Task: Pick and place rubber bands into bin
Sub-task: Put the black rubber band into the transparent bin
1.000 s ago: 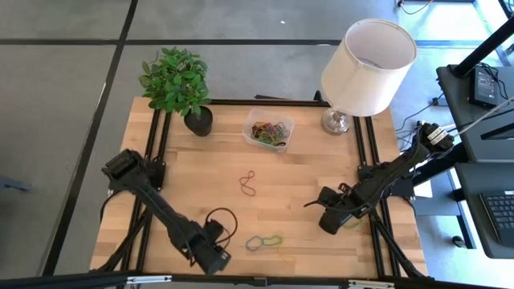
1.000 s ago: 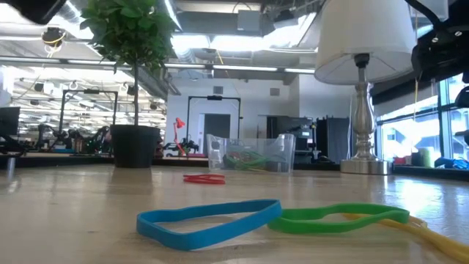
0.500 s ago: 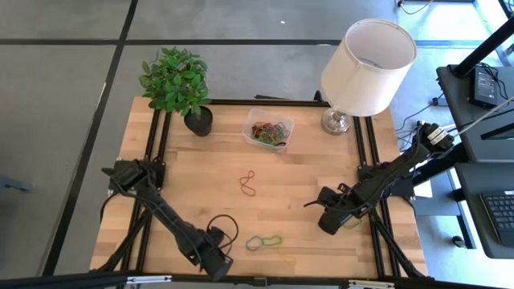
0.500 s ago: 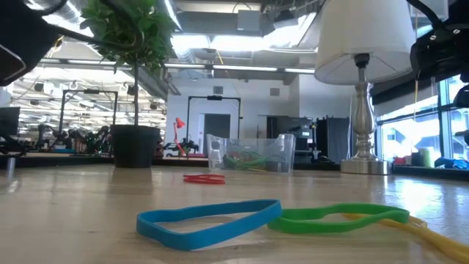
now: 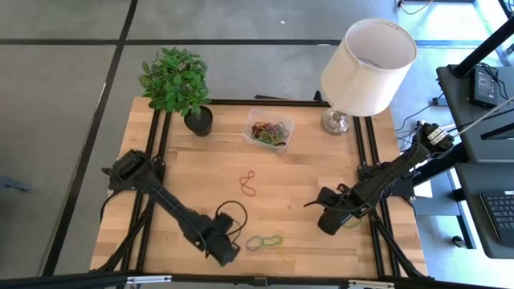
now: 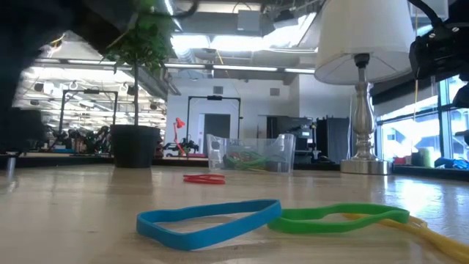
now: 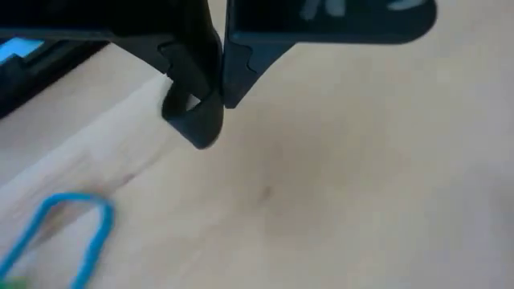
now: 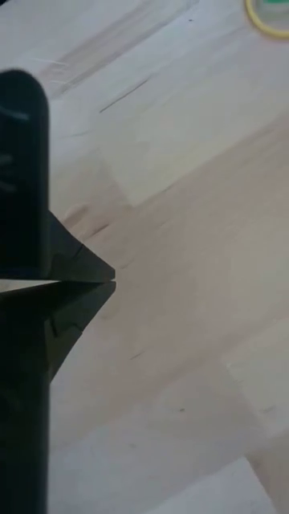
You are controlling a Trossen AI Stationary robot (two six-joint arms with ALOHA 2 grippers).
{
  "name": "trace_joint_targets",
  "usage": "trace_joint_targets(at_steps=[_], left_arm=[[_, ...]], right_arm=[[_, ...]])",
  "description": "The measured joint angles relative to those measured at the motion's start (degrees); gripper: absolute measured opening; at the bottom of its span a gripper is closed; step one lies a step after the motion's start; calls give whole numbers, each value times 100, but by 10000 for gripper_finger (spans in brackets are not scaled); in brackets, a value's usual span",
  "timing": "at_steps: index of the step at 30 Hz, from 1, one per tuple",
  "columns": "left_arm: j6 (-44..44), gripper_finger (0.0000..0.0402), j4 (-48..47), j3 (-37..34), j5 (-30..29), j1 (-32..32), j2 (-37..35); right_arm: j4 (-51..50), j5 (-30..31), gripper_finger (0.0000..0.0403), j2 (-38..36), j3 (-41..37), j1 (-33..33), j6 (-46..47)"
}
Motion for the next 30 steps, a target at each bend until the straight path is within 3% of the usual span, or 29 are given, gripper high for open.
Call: trace_joint_targets(at_steps=[8,14,17,23,30], left_arm=[[3298,4,-269,-2,-525,1328,-935],[6255,4,-51,8,-670,2994,-1537],[7624,4,214,231,-446,3872,-1602],[9791,4,362,1293,240,5177,-936],[10794,3,-169,2723,600,5912,563]], right_arm=[[42,50,5,0,0,0,8],[90,54,5,0,0,0,17],[234,57,5,2,0,-4,21],[476,69,5,4,0,-7,28],[687,69,5,4,-1,-94,32]])
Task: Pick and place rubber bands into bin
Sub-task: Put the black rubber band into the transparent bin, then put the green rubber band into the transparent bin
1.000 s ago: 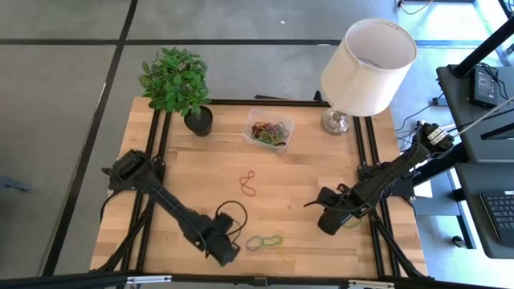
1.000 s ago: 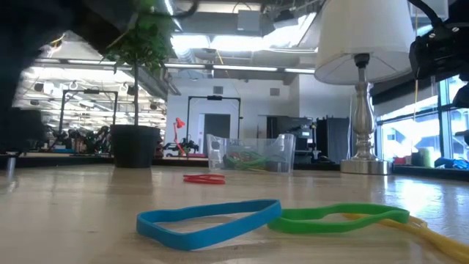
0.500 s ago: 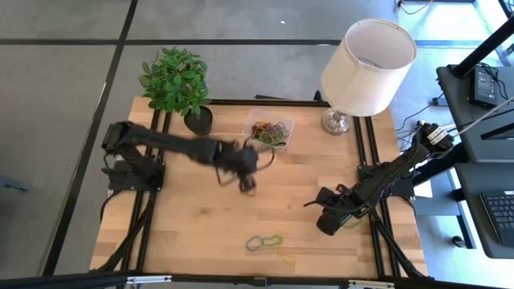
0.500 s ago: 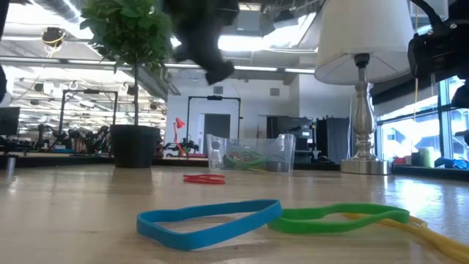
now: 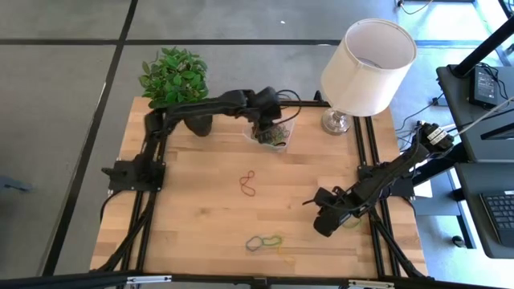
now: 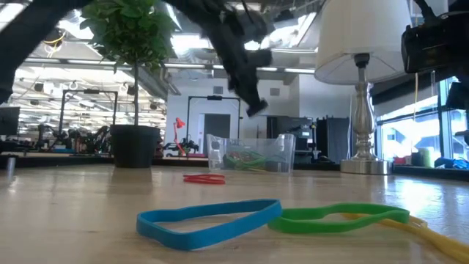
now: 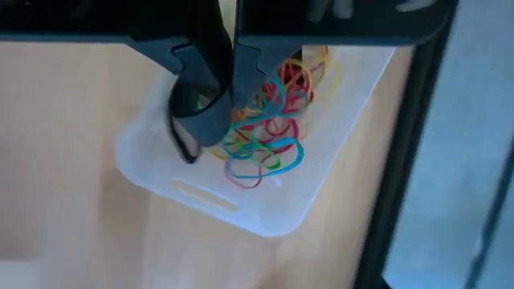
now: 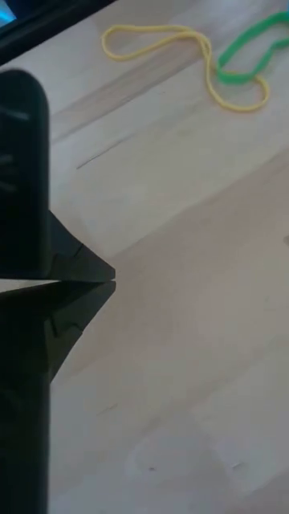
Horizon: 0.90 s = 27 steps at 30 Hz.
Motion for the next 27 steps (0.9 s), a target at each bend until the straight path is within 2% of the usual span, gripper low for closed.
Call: trace_joint_targets(at_steps=[7,14,20,27], left_arm=[[31,4,65,320,238,166,1032],[-33,29,20,325,130,166,1497],[-374,70,-24,320,-56,163,1528],[-434,125,-210,472,-253,138,1167]], right_arm=[[40,0,5,0,0,-156,152],[42,-2,5,0,1,-181,345],[39,-2,5,0,1,-181,345],[30,-2,5,0,1,-181,274]])
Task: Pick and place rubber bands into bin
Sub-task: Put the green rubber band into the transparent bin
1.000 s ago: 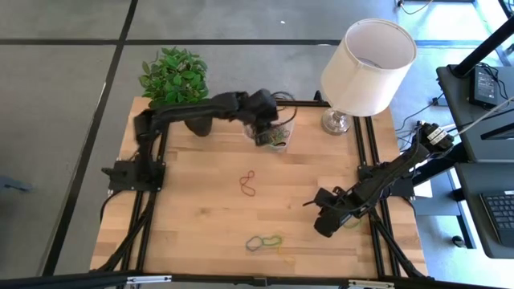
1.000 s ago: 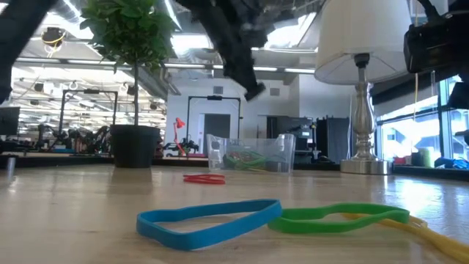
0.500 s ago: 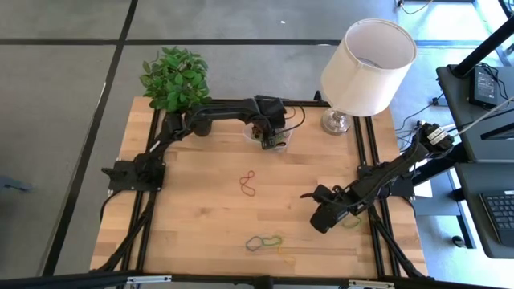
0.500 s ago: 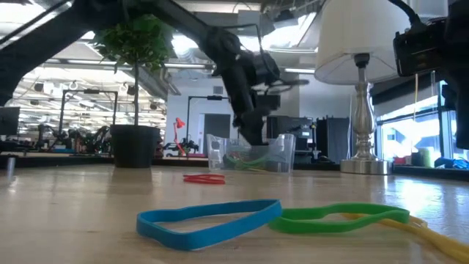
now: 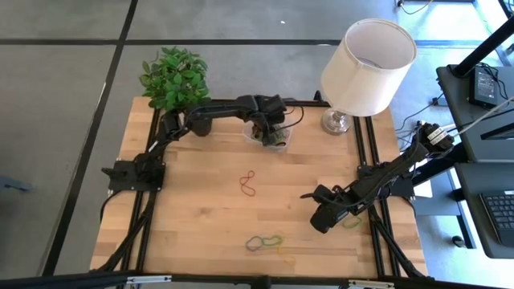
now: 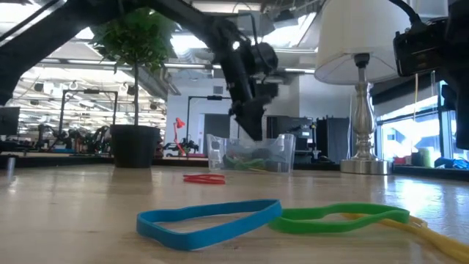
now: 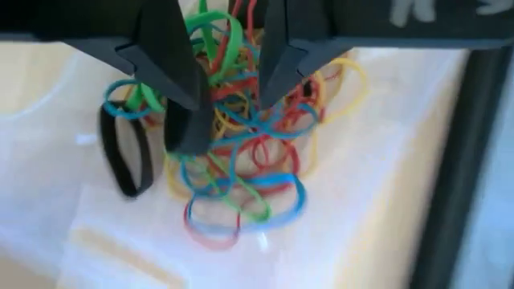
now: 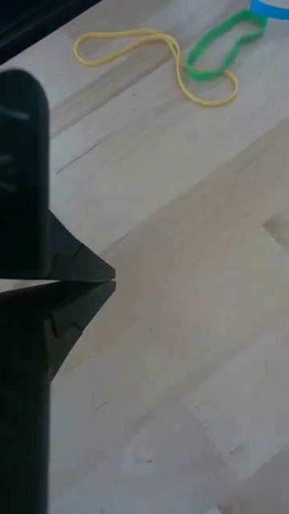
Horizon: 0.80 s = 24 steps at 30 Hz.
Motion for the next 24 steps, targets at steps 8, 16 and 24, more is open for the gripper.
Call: trace_joint_targets(at_steps=[8,16,24], left_arm=[[-782,136,-505,268,-245,-219,-499],[-1578,81,-1587,276,-658,-1095,-982],[-2218,3,-1709,13,-251,-2191,-987]], right_arm=[[-8,-2,5,-2,0,0,-19],[-688,-766,5,-4,0,4,-1066],[-1818,-1324,29,-4,0,380,-1774]])
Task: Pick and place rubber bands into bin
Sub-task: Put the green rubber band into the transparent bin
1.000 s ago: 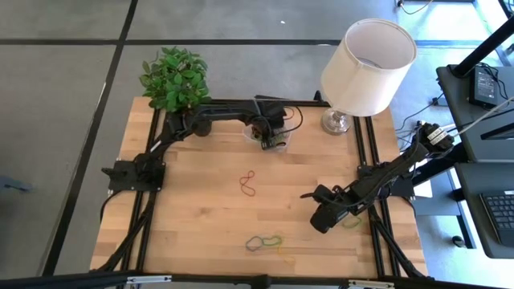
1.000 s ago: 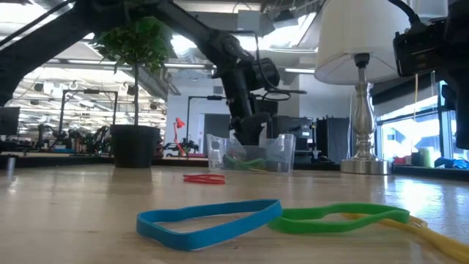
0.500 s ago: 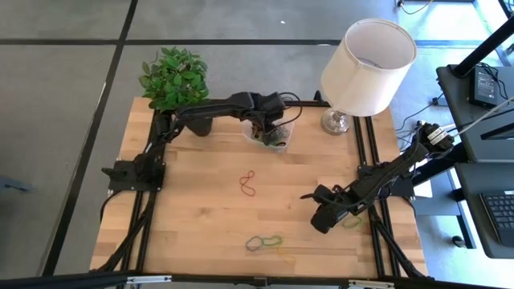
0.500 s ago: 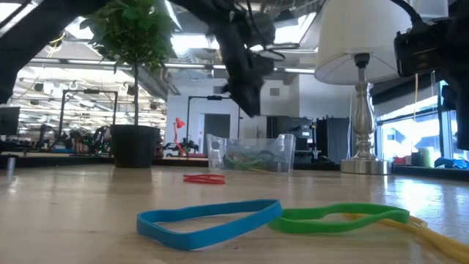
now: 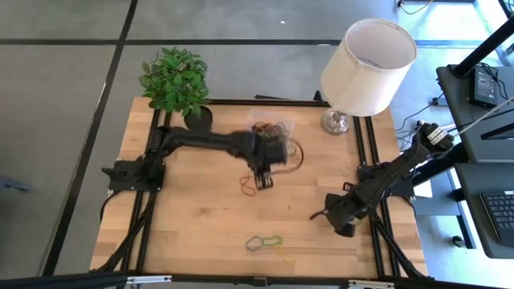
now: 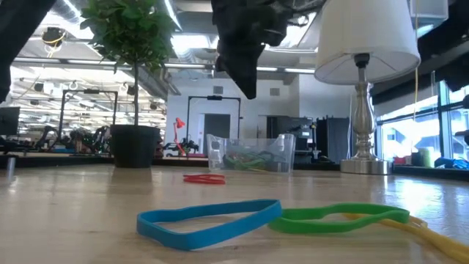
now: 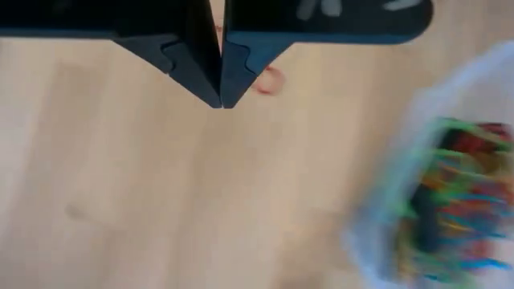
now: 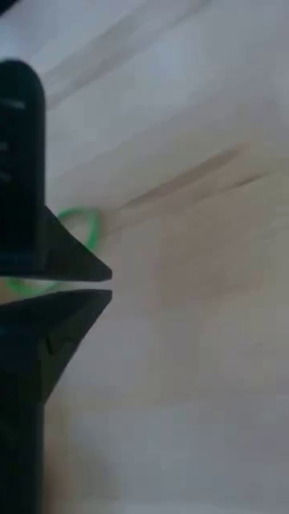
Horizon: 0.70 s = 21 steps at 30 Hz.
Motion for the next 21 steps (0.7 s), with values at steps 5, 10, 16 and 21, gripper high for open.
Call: trace_joint_targets(at_steps=[5,10,16,21], left_arm=[[-480,2,665,-630,22,-651,-170],[-925,1,1661,-1488,119,-1193,-568],[-1531,1,3113,-2899,88,-1700,-1391],[-1822,1,4139,-4102,-109,-1993,-2133]], right_arm=[[-167,-4,71,0,0,526,-208],[-126,50,105,0,-2,1031,-492],[-39,216,98,0,-93,1341,-677],[383,118,83,2,-559,1366,-619]])
